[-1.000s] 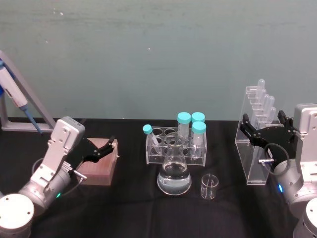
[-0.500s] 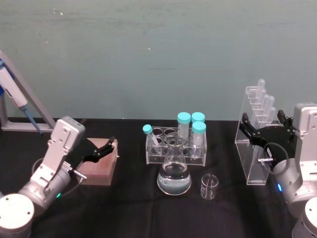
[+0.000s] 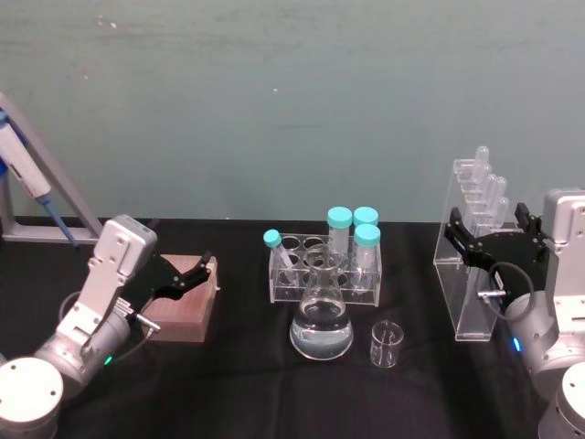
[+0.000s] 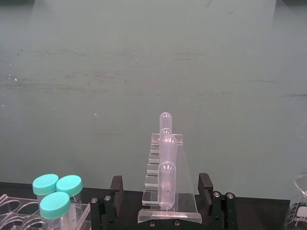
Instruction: Place the experimental apparatus aside using one hand.
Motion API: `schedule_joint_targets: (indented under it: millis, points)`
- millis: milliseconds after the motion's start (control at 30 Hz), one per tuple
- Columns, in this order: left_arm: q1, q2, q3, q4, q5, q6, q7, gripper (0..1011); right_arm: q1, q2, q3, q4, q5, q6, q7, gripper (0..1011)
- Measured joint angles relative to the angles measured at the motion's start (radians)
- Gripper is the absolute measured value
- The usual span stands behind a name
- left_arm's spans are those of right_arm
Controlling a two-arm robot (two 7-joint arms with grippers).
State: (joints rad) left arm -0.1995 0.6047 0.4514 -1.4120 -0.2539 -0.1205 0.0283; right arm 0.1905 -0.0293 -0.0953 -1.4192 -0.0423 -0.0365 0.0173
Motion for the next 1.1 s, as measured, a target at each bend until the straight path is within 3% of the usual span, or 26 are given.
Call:
schedule_joint_targets:
  millis: [1100]
  points:
    - [0.000,0.000,0.000,0.000,0.000,0.000,0.000,1000,0.010,-0.004,0.002,0.015,-0.004,0.000,0.002,1000]
